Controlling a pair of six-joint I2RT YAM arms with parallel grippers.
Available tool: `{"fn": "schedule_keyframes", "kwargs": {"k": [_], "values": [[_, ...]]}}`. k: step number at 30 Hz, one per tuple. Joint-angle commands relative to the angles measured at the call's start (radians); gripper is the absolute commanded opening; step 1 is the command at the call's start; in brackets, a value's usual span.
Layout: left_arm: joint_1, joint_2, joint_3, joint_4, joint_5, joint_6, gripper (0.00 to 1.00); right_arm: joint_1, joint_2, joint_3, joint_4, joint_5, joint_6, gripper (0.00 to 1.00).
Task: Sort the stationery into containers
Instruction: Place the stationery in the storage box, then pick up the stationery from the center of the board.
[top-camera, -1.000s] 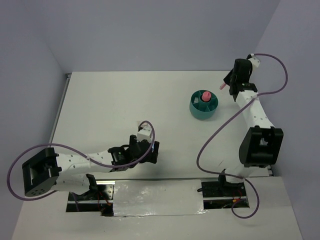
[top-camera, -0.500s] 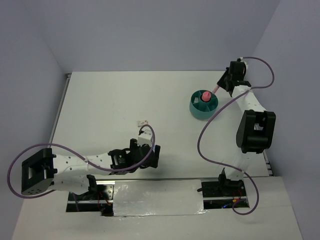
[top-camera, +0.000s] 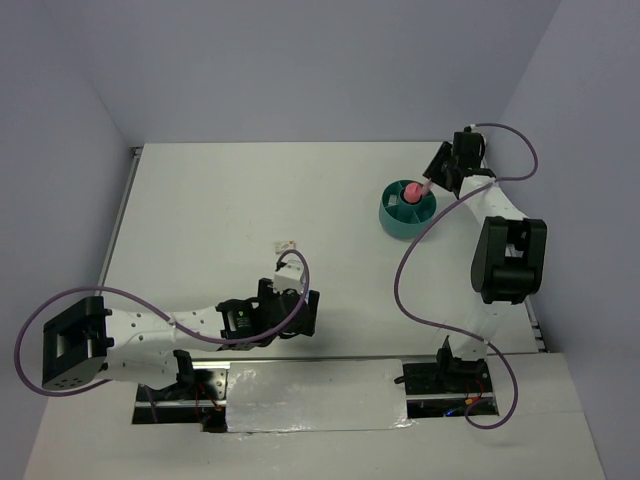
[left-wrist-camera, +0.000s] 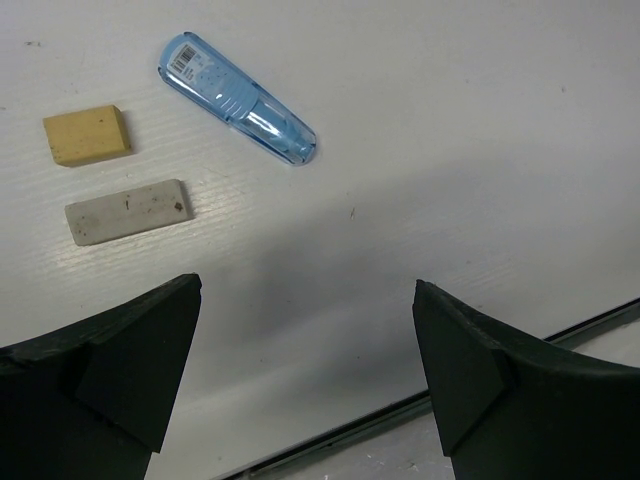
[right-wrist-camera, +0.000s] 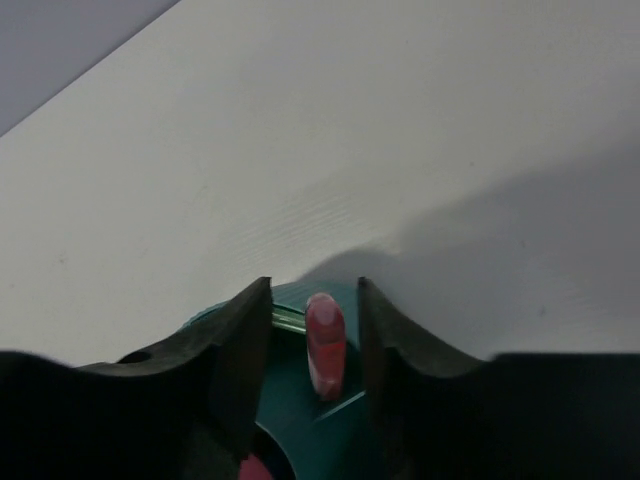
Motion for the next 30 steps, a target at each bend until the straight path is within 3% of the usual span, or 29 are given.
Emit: {"fn": "schedule_keyframes", "kwargs": {"k": [1,4,13,15,20,23,26,30], "values": [[-0.007,-0.025,0.027,-0.005,-0.027,-0.022,0.99,0.014,-0.051,-0.019,0.058,-0.025,-0.006,0.51],[-0.012,-0.04,0.018,0.006,-0.027,-0.019,0.99,0.014,-0.081,-0.017,0.045,-0.02,-0.003,0.61],[-0.012,0.032,0.128,-0.09,-0.082,-0.104,0.99,0.012,-0.245,0.014,-0.05,0.038,0.024,0.65],[-0.012,0.113,0.221,-0.153,-0.12,-0.159,0.99,0.012,-0.296,-0.006,-0.066,0.05,0.045,0.67],[-0.007,0.361,0.507,-0.494,-0.259,-0.431,0.99,0.025,-0.514,-0.135,-0.078,0.04,0.059,0.7],[0.017,0.512,0.669,-0.714,-0.285,-0.63,0.94,0.037,-0.635,-0.221,-0.095,-0.02,0.045,0.71],[0.055,0.618,0.775,-0.79,-0.262,-0.71,0.92,0.075,-0.736,-0.296,-0.11,-0.061,0.019,0.73],[0.124,0.682,0.788,-0.74,-0.214,-0.709,0.91,0.108,-0.822,-0.356,-0.142,-0.117,-0.007,0.75]]}}
